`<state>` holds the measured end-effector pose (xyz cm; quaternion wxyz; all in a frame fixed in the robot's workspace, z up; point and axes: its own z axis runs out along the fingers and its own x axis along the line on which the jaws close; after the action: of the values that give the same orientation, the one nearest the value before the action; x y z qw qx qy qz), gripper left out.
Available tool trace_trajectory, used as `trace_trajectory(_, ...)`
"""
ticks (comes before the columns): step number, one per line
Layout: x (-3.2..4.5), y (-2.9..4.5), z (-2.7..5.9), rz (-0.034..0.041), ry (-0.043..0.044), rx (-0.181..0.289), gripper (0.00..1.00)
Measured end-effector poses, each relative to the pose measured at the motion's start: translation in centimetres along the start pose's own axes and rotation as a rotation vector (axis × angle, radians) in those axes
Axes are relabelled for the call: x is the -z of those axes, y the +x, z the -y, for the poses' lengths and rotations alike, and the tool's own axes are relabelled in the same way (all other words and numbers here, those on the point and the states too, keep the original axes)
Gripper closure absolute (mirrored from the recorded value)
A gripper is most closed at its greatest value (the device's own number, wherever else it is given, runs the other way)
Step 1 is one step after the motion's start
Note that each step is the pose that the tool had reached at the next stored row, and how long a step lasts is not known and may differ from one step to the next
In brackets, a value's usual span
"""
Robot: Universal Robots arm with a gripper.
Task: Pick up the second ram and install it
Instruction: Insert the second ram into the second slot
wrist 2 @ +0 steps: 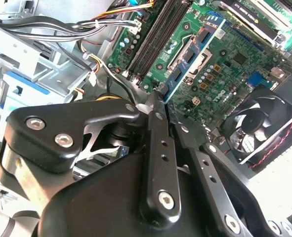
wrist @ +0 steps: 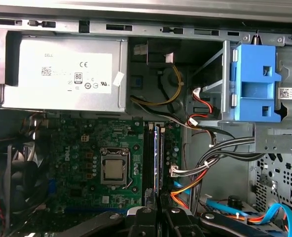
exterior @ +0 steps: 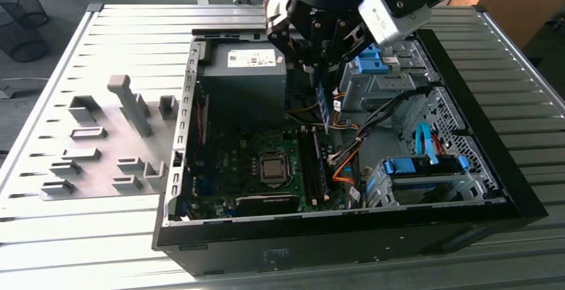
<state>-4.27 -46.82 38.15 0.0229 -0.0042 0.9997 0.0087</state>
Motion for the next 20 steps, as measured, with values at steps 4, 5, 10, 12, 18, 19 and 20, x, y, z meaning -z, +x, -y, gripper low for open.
trace_trajectory(4, -0.16, 0.01, 0.00, 0.0000, -0.0001, 0.000, 0.86)
trace_trajectory(5, -0.20, 0.01, 0.00, 0.0000, 0.0000, 0.000, 0.86)
trace_trajectory(10, -0.42, 0.02, 0.01, 0.0000, 0.0000, 0.000, 0.86)
trace_trajectory(12, -0.53, 0.02, 0.01, 0.0000, 0.0000, 0.000, 0.86)
trace_trajectory(18, -0.86, 0.04, 0.02, 0.0000, 0.0000, 0.000, 0.86)
trace_trajectory(19, -0.92, 0.04, 0.02, 0.0000, 0.0000, 0.000, 0.86)
trace_trajectory(20, -0.98, 0.05, 0.02, 0.0000, -0.0001, 0.000, 0.86)
